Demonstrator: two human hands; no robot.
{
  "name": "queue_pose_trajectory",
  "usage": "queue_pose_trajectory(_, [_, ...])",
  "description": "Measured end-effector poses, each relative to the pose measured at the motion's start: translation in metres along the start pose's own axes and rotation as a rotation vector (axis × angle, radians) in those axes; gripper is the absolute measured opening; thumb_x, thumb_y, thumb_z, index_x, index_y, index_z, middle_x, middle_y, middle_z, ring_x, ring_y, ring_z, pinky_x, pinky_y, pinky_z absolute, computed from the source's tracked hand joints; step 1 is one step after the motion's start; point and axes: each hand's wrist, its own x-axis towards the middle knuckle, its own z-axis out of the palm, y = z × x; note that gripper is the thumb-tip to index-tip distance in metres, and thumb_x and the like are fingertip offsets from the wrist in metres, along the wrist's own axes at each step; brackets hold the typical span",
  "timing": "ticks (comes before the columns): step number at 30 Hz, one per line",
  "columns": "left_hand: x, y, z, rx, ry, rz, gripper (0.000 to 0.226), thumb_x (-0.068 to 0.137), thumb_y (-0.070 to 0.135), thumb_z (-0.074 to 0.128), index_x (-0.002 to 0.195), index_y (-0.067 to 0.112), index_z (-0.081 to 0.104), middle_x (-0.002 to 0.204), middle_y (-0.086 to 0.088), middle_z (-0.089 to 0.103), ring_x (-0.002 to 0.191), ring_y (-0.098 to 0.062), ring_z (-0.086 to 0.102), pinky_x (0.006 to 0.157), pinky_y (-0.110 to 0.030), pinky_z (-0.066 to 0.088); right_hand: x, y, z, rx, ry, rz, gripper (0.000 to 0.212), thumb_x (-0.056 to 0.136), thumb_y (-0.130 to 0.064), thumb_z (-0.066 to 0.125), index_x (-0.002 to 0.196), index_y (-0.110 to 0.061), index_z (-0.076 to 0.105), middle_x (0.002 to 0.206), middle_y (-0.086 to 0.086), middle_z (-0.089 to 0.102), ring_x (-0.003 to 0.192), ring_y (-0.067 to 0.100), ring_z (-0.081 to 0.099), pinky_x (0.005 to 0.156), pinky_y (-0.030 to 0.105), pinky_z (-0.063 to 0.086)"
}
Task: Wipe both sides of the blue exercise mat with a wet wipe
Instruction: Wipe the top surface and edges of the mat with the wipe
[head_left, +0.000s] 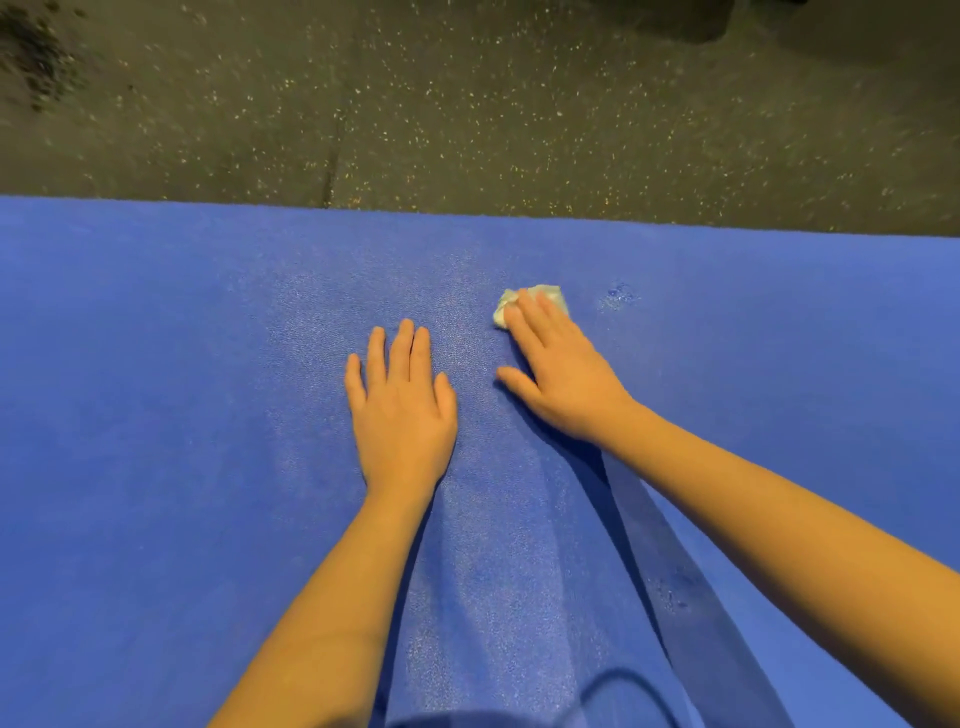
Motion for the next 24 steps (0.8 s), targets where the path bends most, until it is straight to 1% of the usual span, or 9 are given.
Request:
queue_pose_trajectory(3, [0.001, -0.001, 0.000, 0.001, 0.002, -0.005, 0.054, 0.094, 0.034, 0.030, 0.139, 0.011, 0.049, 0.149, -0.005, 0.044, 0.140, -0.031, 0.034, 0.115, -0.052, 0.022, 0.009, 0.029, -0.015, -0.088, -0.009, -0.116, 0.056, 0.090, -0.044, 0.035, 0.129, -0.005, 0.044, 0.138, 0.012, 0.042, 0.126, 0.034, 0.038, 0.107, 0.041, 0.031])
queue_pose_trajectory(7, [0.000, 0.000, 0.001, 0.014, 0.006, -0.007, 0.054, 0.095, 0.033, 0.030, 0.139, 0.011, 0.050, 0.149, -0.005, 0.044, 0.141, -0.030, 0.034, 0.115, -0.052, 0.022, 0.049, 0.043, -0.021, -0.051, 0.114, 0.304, 0.047, 0.094, -0.040, 0.040, 0.123, -0.003, 0.045, 0.126, 0.014, 0.044, 0.114, 0.033, 0.039, 0.102, 0.043, 0.031])
queue_pose_trajectory(8, [0.000, 0.000, 0.001, 0.018, 0.007, -0.008, 0.053, 0.094, 0.033, 0.031, 0.139, 0.011, 0.050, 0.149, -0.005, 0.045, 0.141, -0.030, 0.034, 0.115, -0.053, 0.023, 0.055, 0.034, -0.021, -0.011, 0.127, 0.305, 0.050, 0.093, -0.043, 0.040, 0.122, -0.003, 0.046, 0.125, 0.014, 0.044, 0.114, 0.032, 0.038, 0.104, 0.042, 0.029])
queue_pose_trajectory(11, [0.001, -0.001, 0.001, 0.031, 0.016, -0.012, 0.053, 0.093, 0.032, 0.033, 0.139, 0.011, 0.051, 0.148, -0.005, 0.046, 0.140, -0.030, 0.035, 0.114, -0.053, 0.024, 0.054, 0.012, -0.015, 0.025, 0.058, -0.060, 0.055, 0.088, -0.046, 0.039, 0.121, -0.004, 0.047, 0.130, 0.012, 0.044, 0.119, 0.031, 0.038, 0.107, 0.040, 0.026])
queue_pose_trajectory(13, [0.001, 0.000, 0.001, 0.034, 0.022, -0.010, 0.052, 0.093, 0.032, 0.034, 0.138, 0.011, 0.052, 0.147, -0.005, 0.046, 0.140, -0.030, 0.036, 0.114, -0.053, 0.024, 0.054, 0.026, -0.016, -0.041, 0.010, -0.128, 0.058, 0.088, -0.046, 0.037, 0.129, -0.006, 0.044, 0.140, 0.010, 0.040, 0.128, 0.030, 0.035, 0.108, 0.040, 0.028])
queue_pose_trajectory(17, [0.001, 0.001, 0.001, 0.021, 0.030, -0.006, 0.052, 0.094, 0.032, 0.033, 0.138, 0.012, 0.052, 0.148, -0.004, 0.046, 0.140, -0.030, 0.036, 0.115, -0.052, 0.024, 0.083, 0.053, -0.021, -0.041, 0.125, 0.331, 0.050, 0.094, -0.043, 0.037, 0.129, -0.008, 0.043, 0.135, 0.011, 0.042, 0.124, 0.032, 0.036, 0.105, 0.044, 0.031])
queue_pose_trajectory(18, [0.000, 0.001, 0.001, 0.023, 0.030, -0.008, 0.052, 0.094, 0.032, 0.034, 0.138, 0.012, 0.052, 0.148, -0.004, 0.046, 0.140, -0.029, 0.035, 0.115, -0.052, 0.024, 0.088, 0.045, -0.023, -0.014, 0.134, 0.364, 0.049, 0.095, -0.041, 0.038, 0.128, -0.006, 0.044, 0.132, 0.012, 0.043, 0.121, 0.032, 0.036, 0.106, 0.043, 0.029])
queue_pose_trajectory(22, [0.001, 0.001, 0.000, 0.030, 0.028, -0.013, 0.051, 0.093, 0.031, 0.035, 0.137, 0.012, 0.052, 0.147, -0.005, 0.047, 0.139, -0.030, 0.037, 0.114, -0.053, 0.025, 0.069, 0.021, -0.018, 0.028, 0.058, -0.094, 0.047, 0.089, -0.041, 0.040, 0.119, -0.006, 0.048, 0.130, 0.010, 0.045, 0.117, 0.029, 0.038, 0.103, 0.039, 0.030])
queue_pose_trajectory(24, [0.001, 0.001, -0.001, 0.029, 0.024, -0.011, 0.052, 0.093, 0.031, 0.033, 0.137, 0.011, 0.052, 0.147, -0.005, 0.047, 0.139, -0.030, 0.037, 0.114, -0.053, 0.026, 0.058, 0.042, -0.023, -0.020, 0.081, -0.084, 0.044, 0.090, -0.038, 0.040, 0.123, -0.010, 0.047, 0.135, 0.007, 0.044, 0.121, 0.030, 0.039, 0.101, 0.040, 0.034])
